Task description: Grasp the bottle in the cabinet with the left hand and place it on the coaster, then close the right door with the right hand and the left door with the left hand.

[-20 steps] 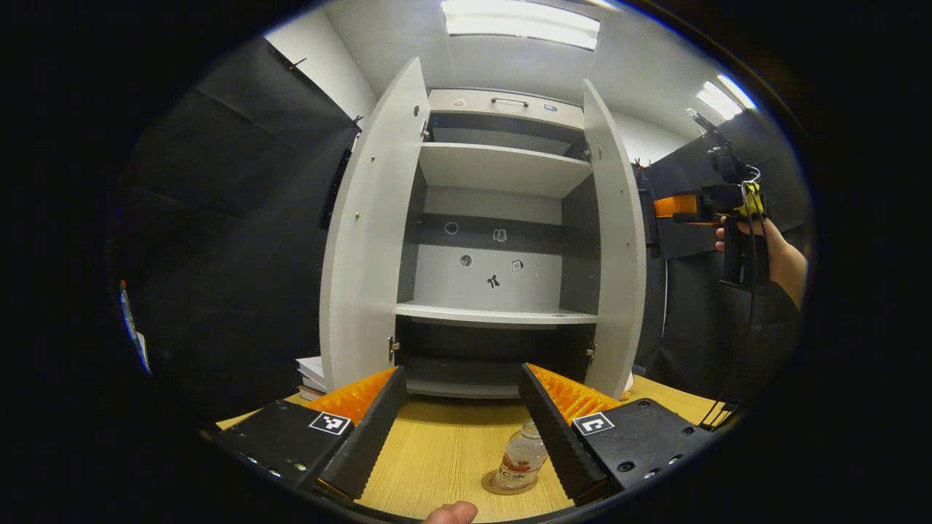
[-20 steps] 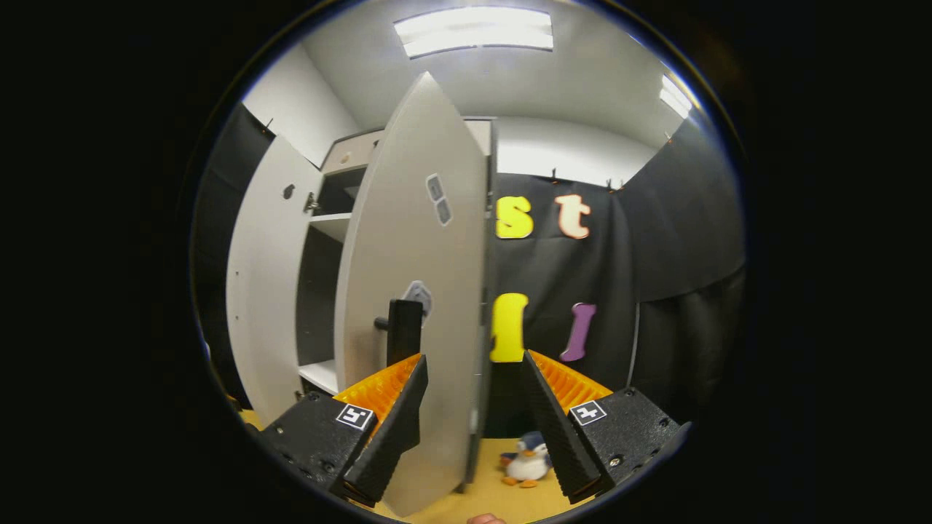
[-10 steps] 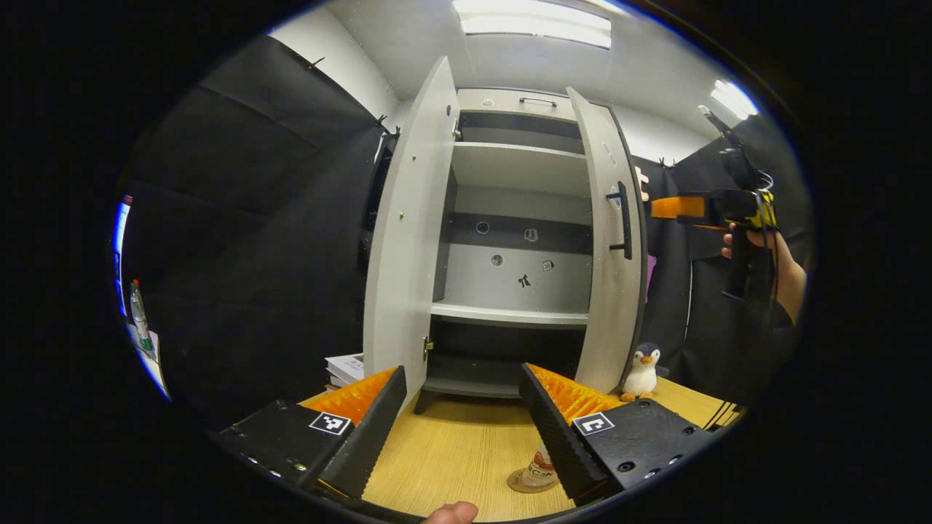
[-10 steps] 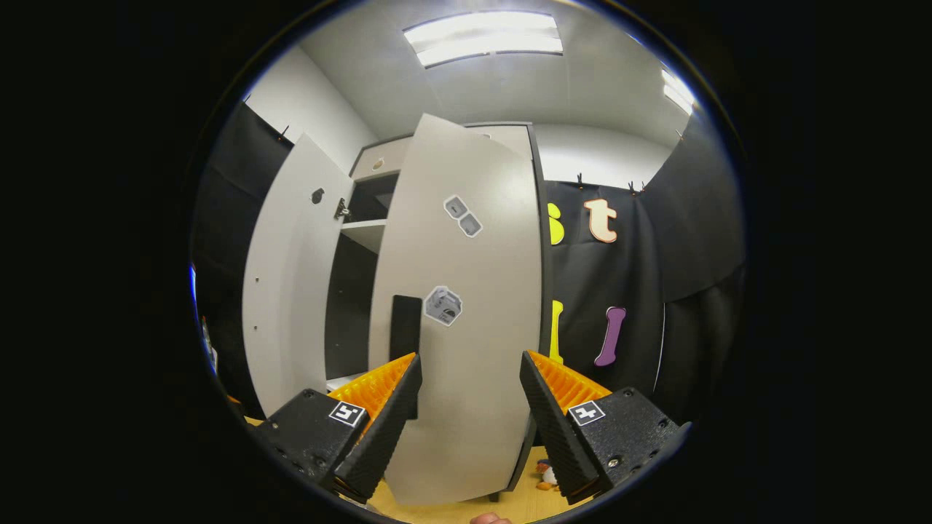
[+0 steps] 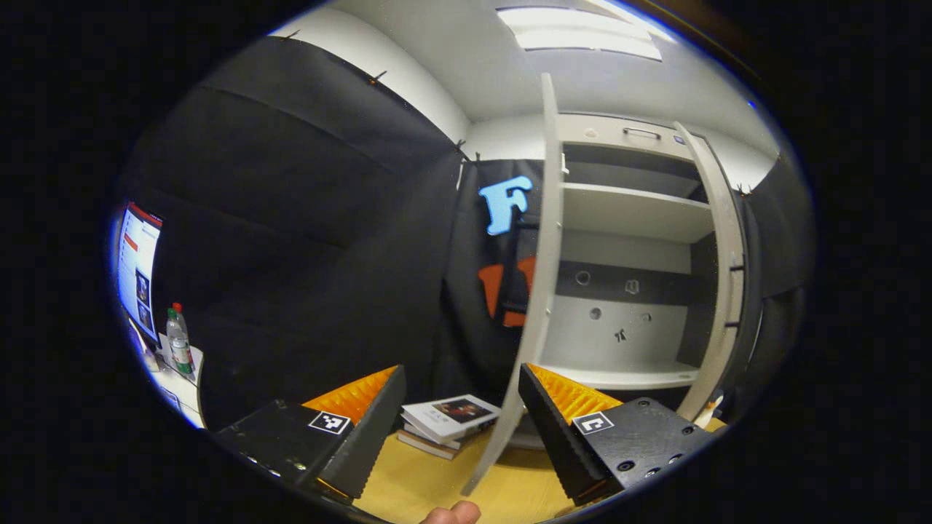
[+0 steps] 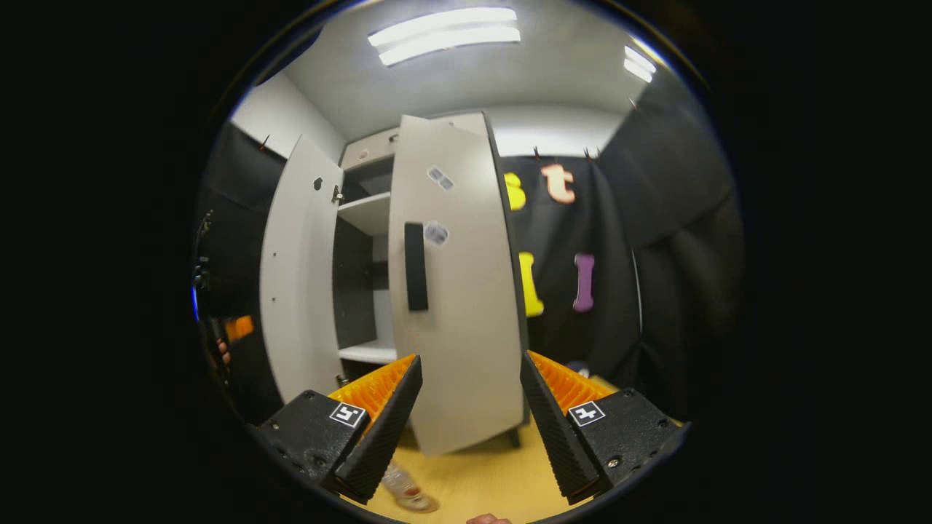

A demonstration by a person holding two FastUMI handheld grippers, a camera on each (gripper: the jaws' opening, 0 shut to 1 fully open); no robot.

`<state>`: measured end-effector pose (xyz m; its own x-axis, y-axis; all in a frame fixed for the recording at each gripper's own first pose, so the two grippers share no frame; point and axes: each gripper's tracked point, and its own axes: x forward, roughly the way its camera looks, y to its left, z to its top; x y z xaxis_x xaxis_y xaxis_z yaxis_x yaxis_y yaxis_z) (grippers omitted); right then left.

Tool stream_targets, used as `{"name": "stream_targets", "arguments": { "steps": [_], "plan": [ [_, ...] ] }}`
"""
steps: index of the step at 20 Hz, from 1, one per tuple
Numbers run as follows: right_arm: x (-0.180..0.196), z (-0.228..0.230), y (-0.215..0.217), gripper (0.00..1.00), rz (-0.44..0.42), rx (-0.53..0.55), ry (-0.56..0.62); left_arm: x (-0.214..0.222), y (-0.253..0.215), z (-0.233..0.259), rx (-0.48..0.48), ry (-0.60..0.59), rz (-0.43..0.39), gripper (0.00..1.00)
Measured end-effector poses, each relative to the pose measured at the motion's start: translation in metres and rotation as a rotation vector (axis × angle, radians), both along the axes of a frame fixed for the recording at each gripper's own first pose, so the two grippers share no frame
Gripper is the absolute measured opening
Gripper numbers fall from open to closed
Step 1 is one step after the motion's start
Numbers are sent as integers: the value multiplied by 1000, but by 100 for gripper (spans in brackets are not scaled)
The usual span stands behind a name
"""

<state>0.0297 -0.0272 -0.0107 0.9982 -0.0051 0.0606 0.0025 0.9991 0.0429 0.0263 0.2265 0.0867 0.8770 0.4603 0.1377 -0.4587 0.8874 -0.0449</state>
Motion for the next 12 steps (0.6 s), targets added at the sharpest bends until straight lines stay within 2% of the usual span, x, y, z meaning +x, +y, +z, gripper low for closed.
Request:
{"name": "stream_targets", "arguments": {
  "steps": [2,3,4,5,6,7,8,9,10,11,12],
  "plan": [
    [-5,-15,-14,83,-27,14,64,8,30,29,35,-67,57,95],
    [-9,-13,-24,83,-46,13,56,18,40,39,41,-78,70,95],
    [-13,-9,-32,83,-69,5,44,27,43,42,40,-71,63,99],
    [-17,-3,-40,83,-89,-4,32,37,41,44,50,-62,48,99],
    [-20,0,-47,83,-109,-11,17,42,42,43,61,-51,48,95],
    [-22,3,-53,83,-122,-16,6,45,39,42,65,-39,38,99],
    [-24,5,-57,81,-133,-20,-1,40,36,39,63,-32,51,99],
    [-25,6,-62,81,-146,-19,-3,43,37,42,61,-51,66,93],
    [-27,6,-66,81,-151,-14,-7,40,33,39,59,-52,64,99],
    [-27,5,-68,81,-154,-6,-5,40,28,40,61,-60,64,99],
    [-27,3,-69,81,-153,0,4,38,24,38,52,-56,58,92]
  ]
}}
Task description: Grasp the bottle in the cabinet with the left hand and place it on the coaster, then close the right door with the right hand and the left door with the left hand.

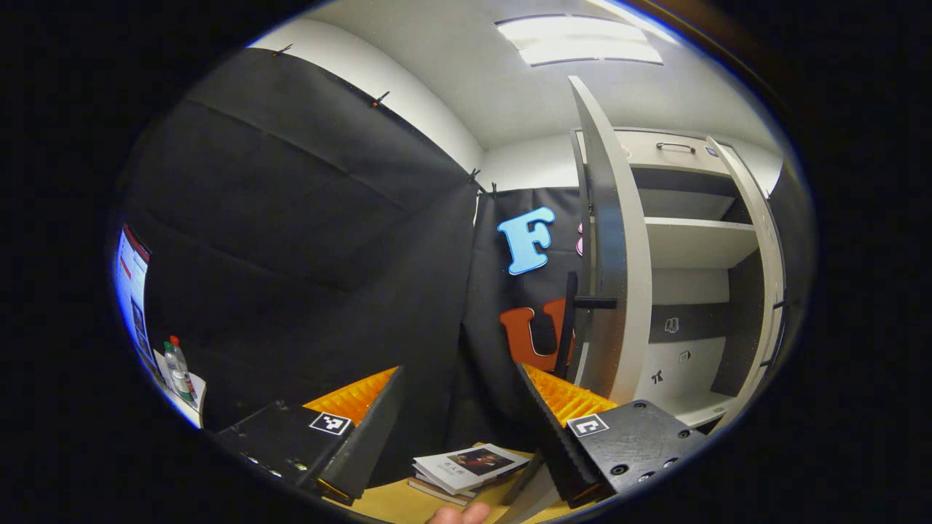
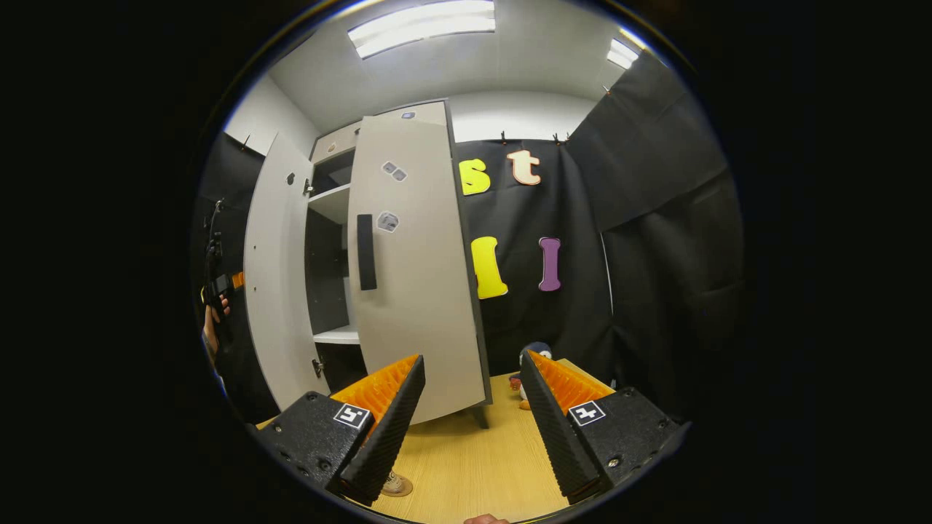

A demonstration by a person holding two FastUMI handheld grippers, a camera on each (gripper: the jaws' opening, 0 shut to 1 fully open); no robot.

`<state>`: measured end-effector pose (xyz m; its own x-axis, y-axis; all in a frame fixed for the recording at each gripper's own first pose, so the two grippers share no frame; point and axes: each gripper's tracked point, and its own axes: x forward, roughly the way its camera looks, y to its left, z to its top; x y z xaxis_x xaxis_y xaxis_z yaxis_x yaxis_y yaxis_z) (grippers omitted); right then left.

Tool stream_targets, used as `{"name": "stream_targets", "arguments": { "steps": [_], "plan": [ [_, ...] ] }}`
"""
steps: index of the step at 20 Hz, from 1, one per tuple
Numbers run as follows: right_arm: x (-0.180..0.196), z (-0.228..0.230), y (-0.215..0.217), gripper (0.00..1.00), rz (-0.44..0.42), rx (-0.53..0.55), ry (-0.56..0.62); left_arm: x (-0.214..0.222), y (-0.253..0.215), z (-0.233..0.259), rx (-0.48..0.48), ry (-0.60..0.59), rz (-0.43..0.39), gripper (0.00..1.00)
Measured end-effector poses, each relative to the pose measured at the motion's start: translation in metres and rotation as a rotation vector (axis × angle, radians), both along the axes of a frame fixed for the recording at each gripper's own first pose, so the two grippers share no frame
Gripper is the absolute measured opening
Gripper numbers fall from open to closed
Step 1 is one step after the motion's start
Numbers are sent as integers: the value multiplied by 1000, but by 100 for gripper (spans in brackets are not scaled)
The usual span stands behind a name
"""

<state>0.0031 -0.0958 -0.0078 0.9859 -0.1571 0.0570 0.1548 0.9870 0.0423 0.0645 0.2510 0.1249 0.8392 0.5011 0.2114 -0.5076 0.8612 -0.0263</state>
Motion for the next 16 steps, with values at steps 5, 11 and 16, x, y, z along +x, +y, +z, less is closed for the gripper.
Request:
{"name": "stream_targets", "arguments": {
  "steps": [5,11,16],
  "plan": [
    [6,6,9,81,34,9,-5,16,-38,-3,-47,8,-113,99],
    [2,-2,9,81,15,23,17,45,-144,-17,-37,42,-422,99],
    [-5,-10,5,81,-21,52,53,27,-213,-11,6,60,-640,99]
  ]
}}
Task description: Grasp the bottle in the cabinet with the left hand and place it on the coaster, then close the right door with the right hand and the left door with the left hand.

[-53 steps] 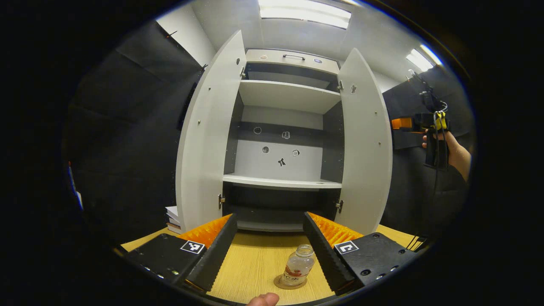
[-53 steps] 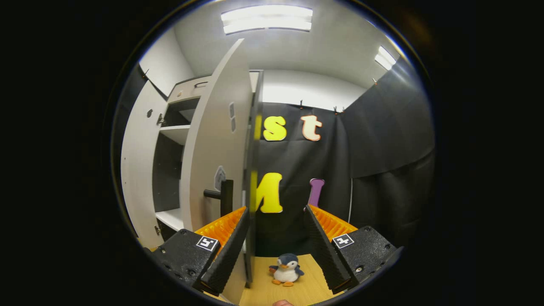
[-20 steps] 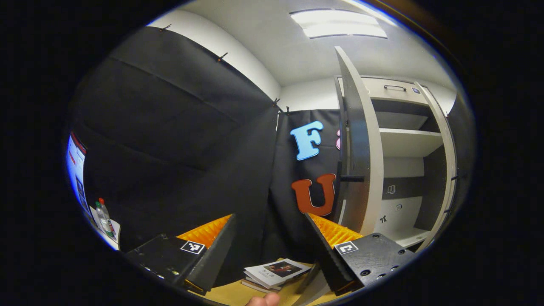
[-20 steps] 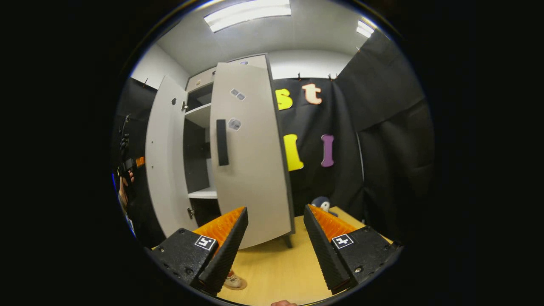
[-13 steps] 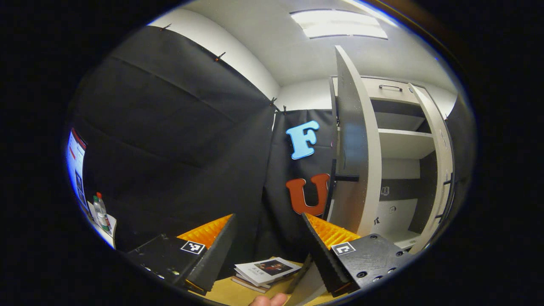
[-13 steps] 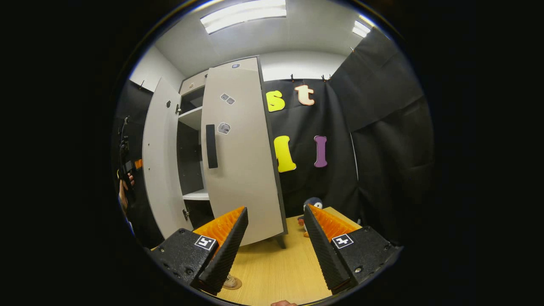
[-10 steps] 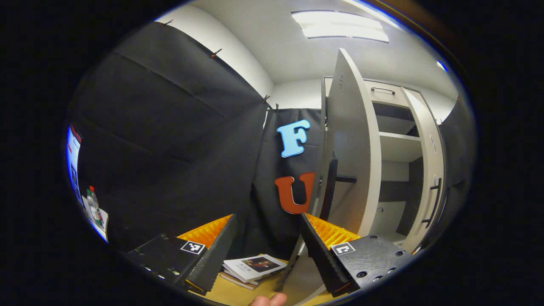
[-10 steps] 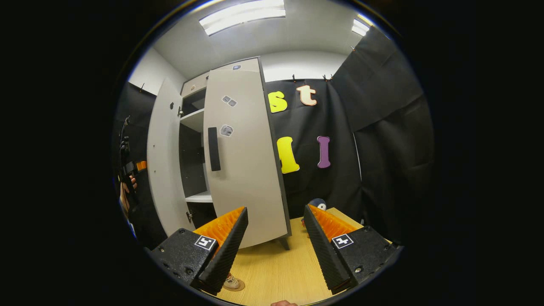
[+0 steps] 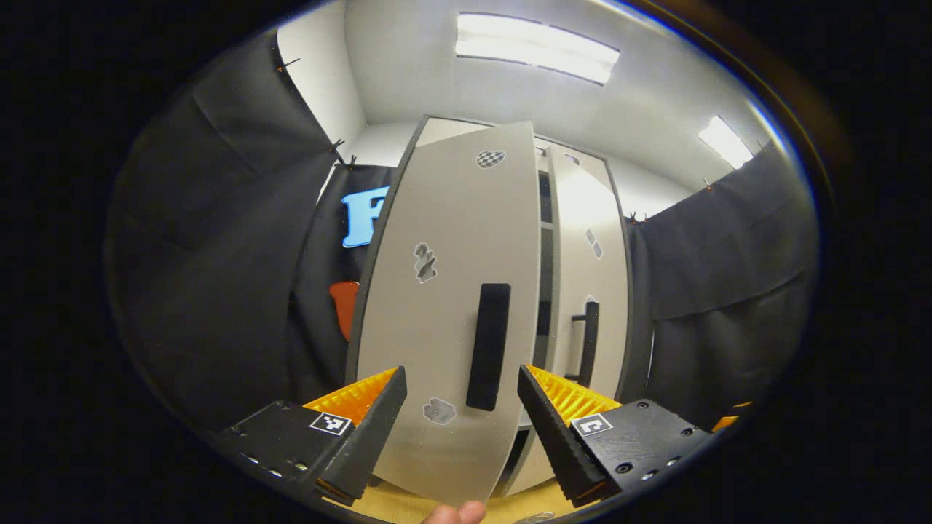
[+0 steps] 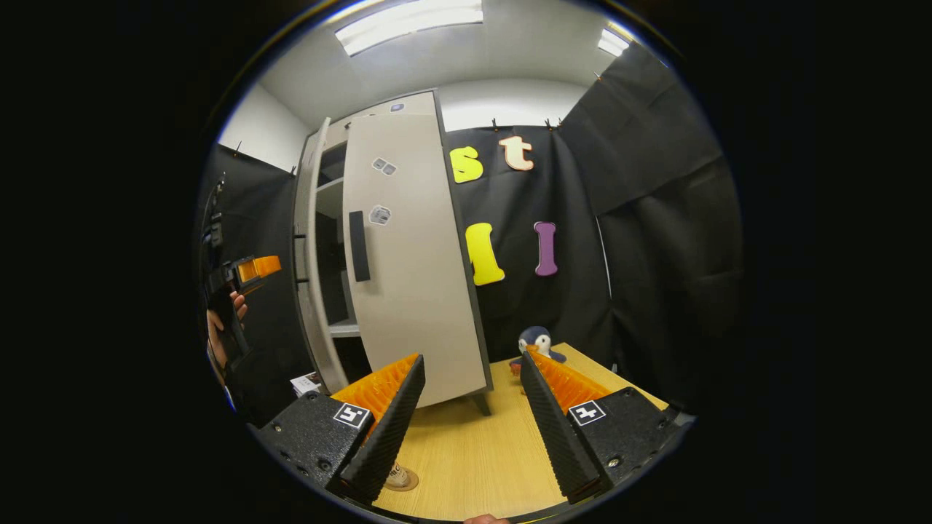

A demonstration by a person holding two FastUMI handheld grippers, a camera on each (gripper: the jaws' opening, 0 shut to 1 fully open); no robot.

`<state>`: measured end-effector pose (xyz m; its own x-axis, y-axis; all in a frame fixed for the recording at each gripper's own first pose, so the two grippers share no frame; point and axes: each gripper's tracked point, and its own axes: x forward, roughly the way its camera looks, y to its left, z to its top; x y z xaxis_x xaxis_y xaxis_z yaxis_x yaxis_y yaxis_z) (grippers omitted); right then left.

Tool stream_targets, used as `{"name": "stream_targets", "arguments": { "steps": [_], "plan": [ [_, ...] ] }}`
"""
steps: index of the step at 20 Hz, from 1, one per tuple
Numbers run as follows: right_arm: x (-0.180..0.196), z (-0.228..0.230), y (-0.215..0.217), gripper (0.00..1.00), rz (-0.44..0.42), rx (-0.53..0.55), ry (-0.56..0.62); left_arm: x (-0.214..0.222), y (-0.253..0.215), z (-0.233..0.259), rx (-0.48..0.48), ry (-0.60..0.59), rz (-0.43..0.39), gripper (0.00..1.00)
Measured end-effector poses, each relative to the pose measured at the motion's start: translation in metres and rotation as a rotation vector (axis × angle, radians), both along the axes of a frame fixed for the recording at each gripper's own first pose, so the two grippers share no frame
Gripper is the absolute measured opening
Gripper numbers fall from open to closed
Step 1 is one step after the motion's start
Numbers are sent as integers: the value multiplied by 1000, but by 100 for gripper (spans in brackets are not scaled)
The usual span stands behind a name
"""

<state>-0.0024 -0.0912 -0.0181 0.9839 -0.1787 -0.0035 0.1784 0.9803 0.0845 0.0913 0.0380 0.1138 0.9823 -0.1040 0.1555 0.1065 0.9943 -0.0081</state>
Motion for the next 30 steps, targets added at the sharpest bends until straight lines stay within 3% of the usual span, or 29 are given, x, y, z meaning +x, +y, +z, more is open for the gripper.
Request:
{"name": "stream_targets", "arguments": {
  "steps": [4,8,9,10,11,14,19,22,30],
  "plan": [
    [1,-4,0,81,7,-5,7,-16,-19,-26,33,26,-16,99],
    [-1,7,1,81,21,-61,-13,-41,-11,-48,60,0,46,99],
    [0,9,2,81,28,-66,-23,-46,-9,-56,54,9,68,89],
    [1,10,3,81,35,-73,-29,-54,-9,-66,41,23,83,99],
    [3,11,6,81,41,-80,-28,-60,-13,-79,31,39,85,94],
    [10,12,16,81,64,-92,-22,-78,-19,-110,52,89,105,99],
    [8,10,25,81,93,-86,-4,-104,-44,-158,58,201,86,95],
    [3,15,20,81,83,-122,-10,-113,-49,-169,60,238,63,95],
    [-5,11,21,81,75,-102,-2,-112,-32,-168,33,244,103,95]
  ]
}}
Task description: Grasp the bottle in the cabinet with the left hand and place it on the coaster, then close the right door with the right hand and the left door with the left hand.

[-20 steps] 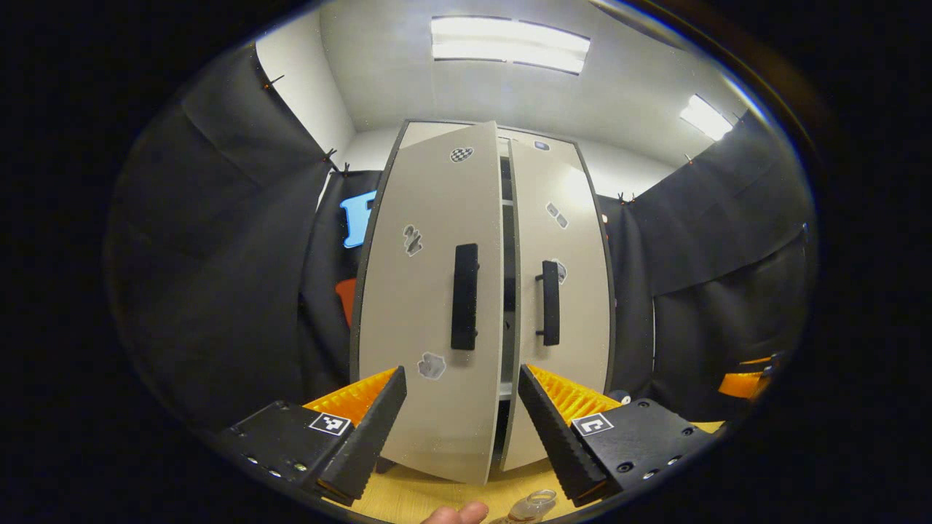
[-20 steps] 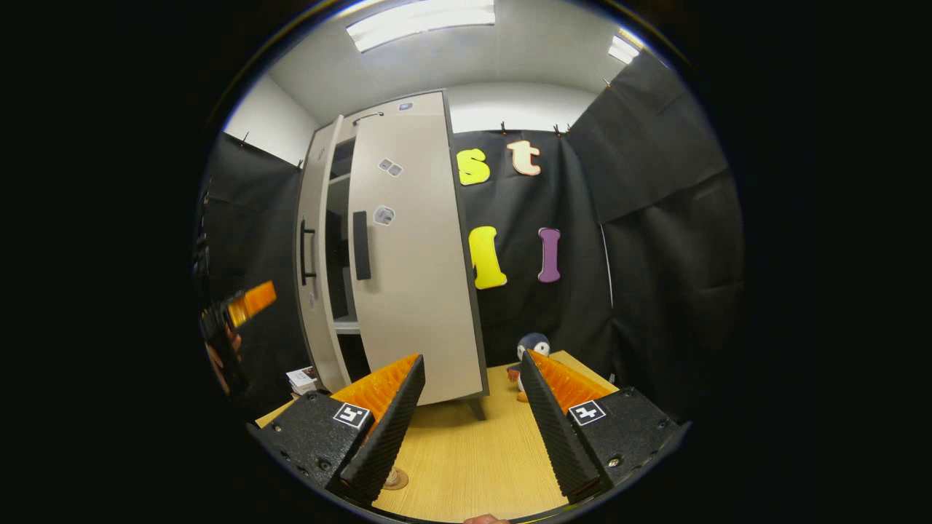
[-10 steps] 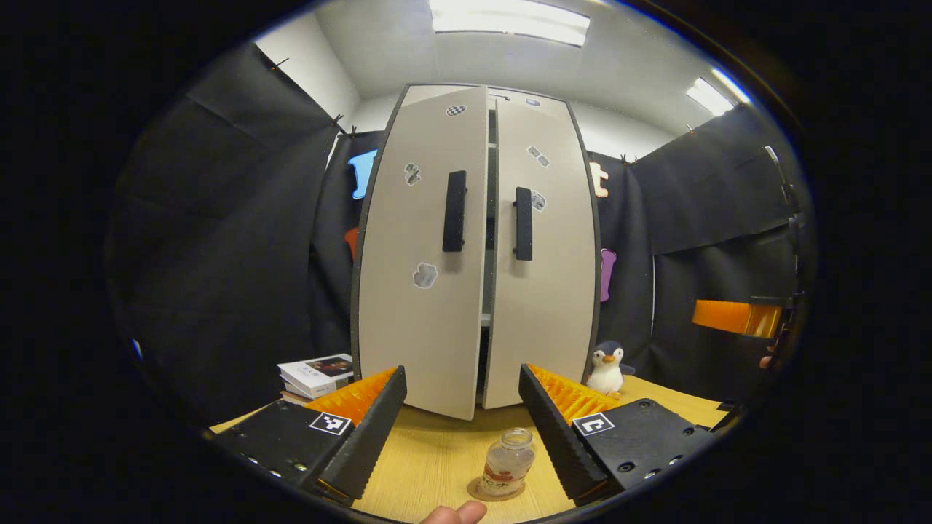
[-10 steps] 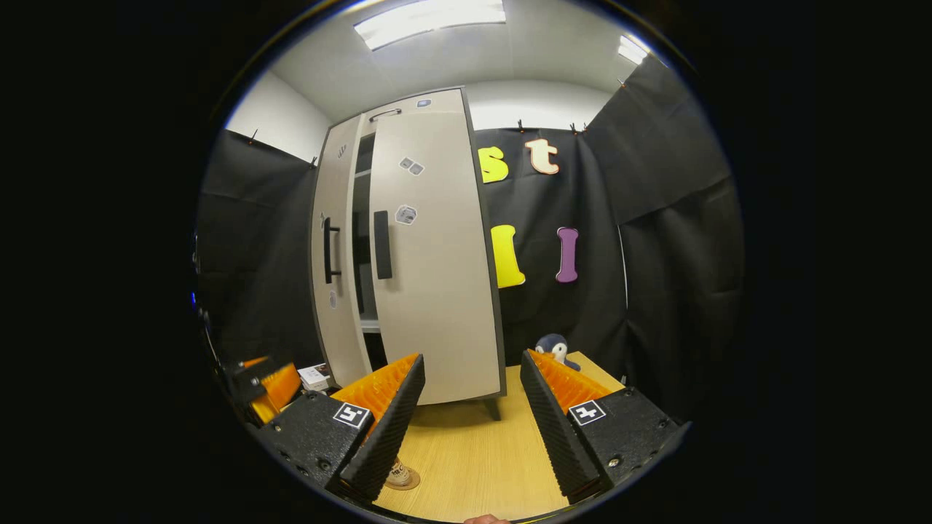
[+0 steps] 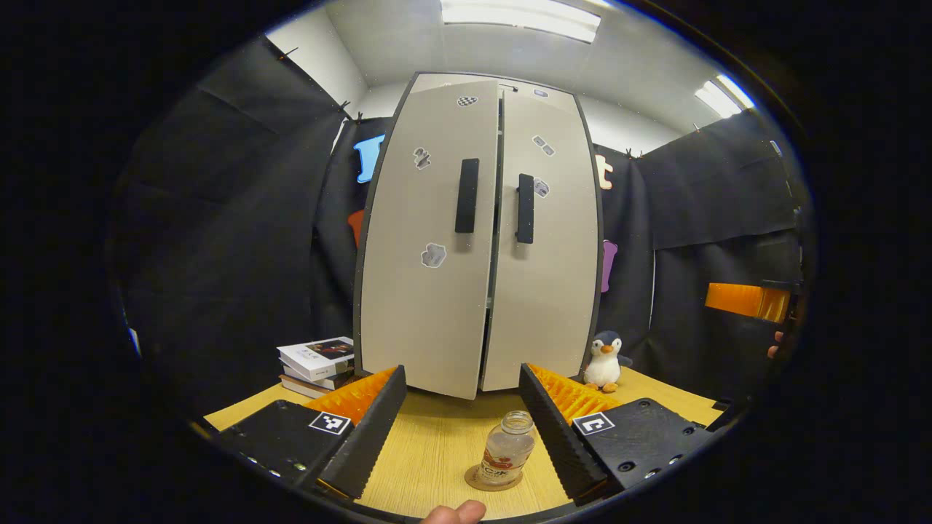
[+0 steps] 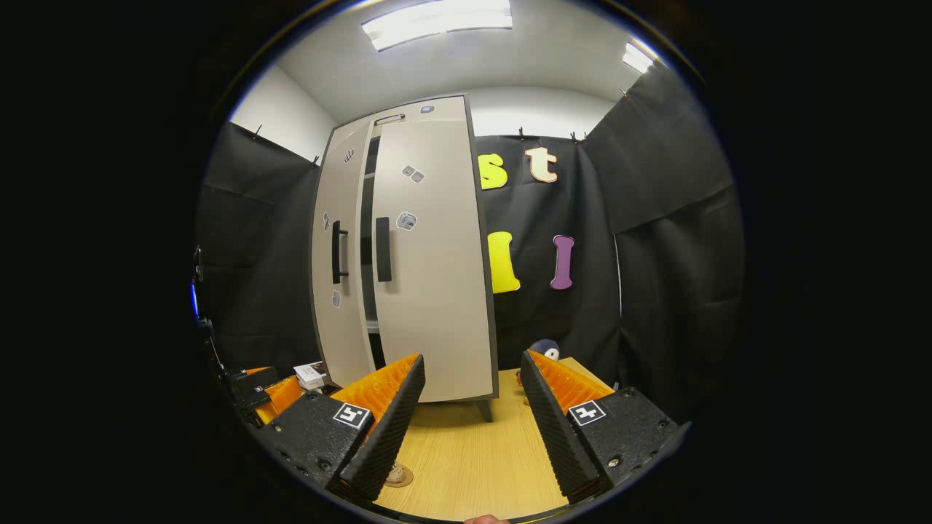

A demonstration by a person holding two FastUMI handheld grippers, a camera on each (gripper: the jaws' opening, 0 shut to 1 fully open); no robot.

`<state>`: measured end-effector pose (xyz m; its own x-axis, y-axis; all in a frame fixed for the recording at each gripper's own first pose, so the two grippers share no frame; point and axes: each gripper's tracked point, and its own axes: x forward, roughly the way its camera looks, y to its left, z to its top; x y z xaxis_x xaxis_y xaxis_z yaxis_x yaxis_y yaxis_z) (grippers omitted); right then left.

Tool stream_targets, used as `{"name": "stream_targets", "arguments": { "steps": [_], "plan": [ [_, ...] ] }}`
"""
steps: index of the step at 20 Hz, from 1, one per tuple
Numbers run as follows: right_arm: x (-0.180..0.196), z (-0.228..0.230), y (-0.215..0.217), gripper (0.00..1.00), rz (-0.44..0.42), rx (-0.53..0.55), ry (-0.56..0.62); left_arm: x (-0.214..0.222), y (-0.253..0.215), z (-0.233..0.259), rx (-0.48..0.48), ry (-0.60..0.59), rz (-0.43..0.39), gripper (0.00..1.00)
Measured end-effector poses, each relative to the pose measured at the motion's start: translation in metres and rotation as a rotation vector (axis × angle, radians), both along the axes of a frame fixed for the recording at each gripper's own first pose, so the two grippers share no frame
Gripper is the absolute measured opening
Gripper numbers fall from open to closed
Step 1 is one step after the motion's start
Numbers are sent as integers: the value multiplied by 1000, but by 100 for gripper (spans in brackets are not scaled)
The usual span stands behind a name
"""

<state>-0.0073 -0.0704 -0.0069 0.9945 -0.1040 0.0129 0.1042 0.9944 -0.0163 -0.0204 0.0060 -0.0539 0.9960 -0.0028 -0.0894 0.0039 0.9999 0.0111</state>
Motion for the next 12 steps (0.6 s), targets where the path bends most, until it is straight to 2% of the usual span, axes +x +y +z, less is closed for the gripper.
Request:
{"name": "stream_targets", "arguments": {
  "steps": [8,9,10,12],
  "plan": [
    [-8,-5,8,81,17,12,16,-6,6,6,4,-11,20,95],
    [-10,-4,8,81,20,12,10,11,5,8,13,-13,30,95],
    [-11,-4,8,81,24,10,7,-5,8,11,21,-17,38,95],
    [-13,-5,11,81,38,18,-6,-9,9,14,27,-17,53,94]
  ]
}}
